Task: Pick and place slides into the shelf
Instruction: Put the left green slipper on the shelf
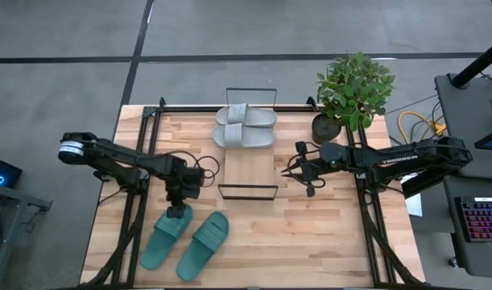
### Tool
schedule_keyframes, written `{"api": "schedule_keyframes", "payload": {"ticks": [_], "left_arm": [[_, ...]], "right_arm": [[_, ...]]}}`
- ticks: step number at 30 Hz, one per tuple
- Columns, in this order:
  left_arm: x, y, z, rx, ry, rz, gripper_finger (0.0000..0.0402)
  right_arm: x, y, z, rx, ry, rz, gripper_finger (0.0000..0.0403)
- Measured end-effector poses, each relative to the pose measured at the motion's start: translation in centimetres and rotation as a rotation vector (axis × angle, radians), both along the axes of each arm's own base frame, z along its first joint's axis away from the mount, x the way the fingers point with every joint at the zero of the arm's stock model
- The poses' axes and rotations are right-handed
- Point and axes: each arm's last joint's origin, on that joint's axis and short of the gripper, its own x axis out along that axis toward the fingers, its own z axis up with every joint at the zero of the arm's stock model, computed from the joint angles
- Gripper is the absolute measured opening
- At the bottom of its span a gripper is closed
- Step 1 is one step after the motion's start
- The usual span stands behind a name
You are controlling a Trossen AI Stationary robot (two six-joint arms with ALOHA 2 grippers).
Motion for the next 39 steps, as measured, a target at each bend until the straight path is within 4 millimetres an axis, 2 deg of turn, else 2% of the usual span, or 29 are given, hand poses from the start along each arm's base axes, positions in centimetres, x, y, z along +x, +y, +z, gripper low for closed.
{"api": "schedule_keyframes", "payload": {"ticks": [8,14,18,32,35,39], "left_arm": [[-0.3,-0.3,-0.3,-0.032,0.030,0.003,0.0159],[-0.3,-0.6,-0.1,-0.160,0.042,-0.007,0.0159],[-0.3,-0.6,-0.2,-0.177,0.054,-0.009,0.0159],[0.5,-0.8,-3.3,-0.228,0.198,-0.039,0.0159],[0.6,-0.8,-3.5,-0.237,0.198,-0.056,0.0147],[0.5,-0.9,-3.4,-0.267,0.165,-0.093,0.0101]], "right_arm": [[0.0,0.0,0.0,0.000,0.002,0.000,0.0043],[0.0,0.0,-0.1,0.000,0.004,0.000,0.0043],[0.0,0.0,-0.1,0.000,0.004,0.000,0.0043],[-0.1,0.0,-0.2,0.000,0.006,0.000,0.0043],[-0.1,0.0,-0.2,-0.001,0.006,0.000,0.0043],[-0.1,0.0,-0.2,0.000,0.006,0.000,0.0043]]}}
